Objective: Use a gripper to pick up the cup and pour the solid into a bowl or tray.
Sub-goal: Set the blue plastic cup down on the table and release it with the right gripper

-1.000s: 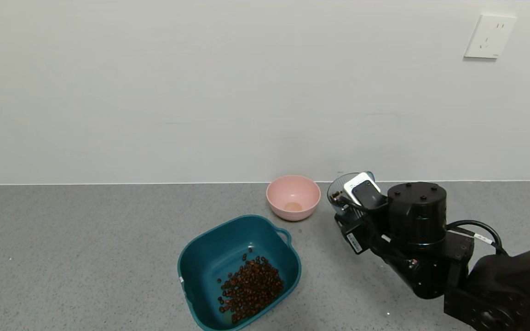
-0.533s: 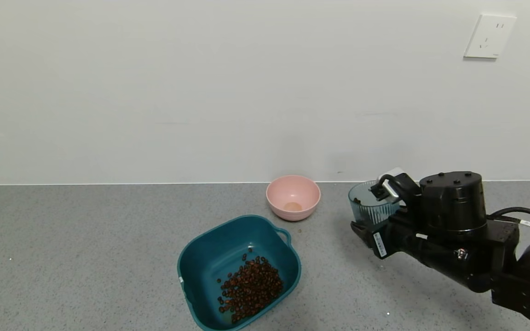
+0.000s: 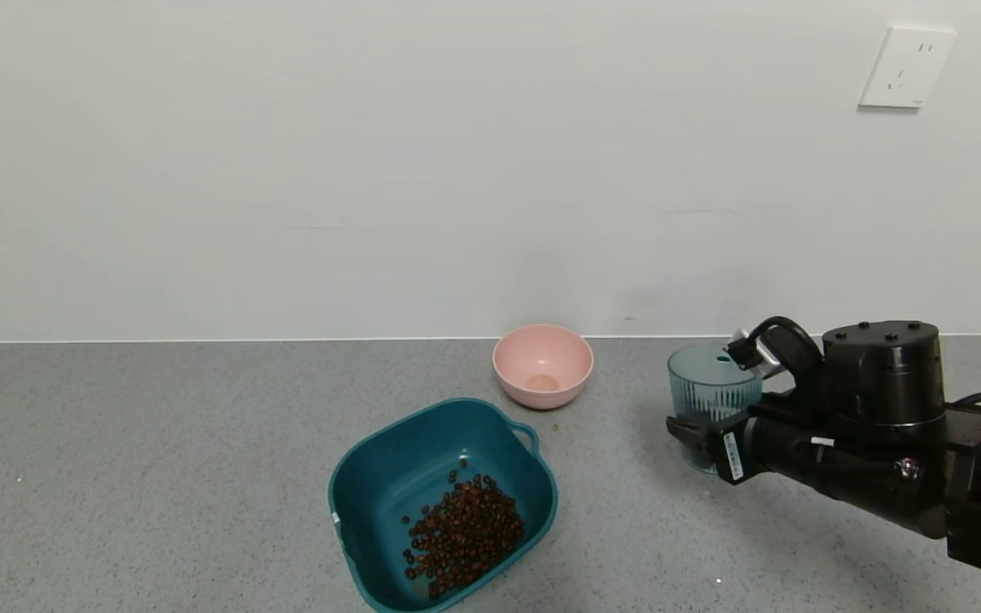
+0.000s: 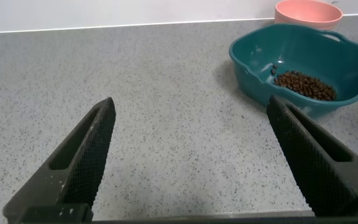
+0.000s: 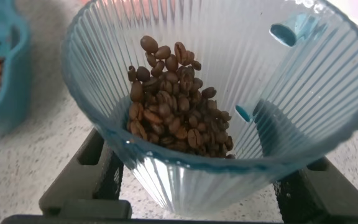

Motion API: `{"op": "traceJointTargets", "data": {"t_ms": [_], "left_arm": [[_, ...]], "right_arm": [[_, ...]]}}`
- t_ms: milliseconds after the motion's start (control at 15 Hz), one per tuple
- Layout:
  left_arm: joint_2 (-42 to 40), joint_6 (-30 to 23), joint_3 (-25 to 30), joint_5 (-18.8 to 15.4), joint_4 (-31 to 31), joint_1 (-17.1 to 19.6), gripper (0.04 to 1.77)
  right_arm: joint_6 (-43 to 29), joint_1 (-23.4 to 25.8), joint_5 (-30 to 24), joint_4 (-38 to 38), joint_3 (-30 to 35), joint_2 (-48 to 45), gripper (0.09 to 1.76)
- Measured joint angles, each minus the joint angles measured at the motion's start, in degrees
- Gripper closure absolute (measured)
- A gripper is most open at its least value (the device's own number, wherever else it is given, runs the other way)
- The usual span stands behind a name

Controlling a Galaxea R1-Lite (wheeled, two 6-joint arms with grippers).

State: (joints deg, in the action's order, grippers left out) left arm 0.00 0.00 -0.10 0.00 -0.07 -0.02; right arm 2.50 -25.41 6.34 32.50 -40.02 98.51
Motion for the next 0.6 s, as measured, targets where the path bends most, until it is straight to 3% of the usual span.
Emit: {"op": "traceJointTargets", "data": {"t_ms": [267, 600], "left_arm": [[0.0, 0.0, 0.0, 0.0, 0.0, 0.0, 0.06], [0.0, 0.0, 0.0, 0.0, 0.0, 0.02, 0.06]], "right_arm": [[-2.71, 0.83, -0.09, 2.06, -0.4, 0.41, 0.5], [-3.01, 2.15, -0.04, 12.64, -0.09, 4.6, 0.5]]}}
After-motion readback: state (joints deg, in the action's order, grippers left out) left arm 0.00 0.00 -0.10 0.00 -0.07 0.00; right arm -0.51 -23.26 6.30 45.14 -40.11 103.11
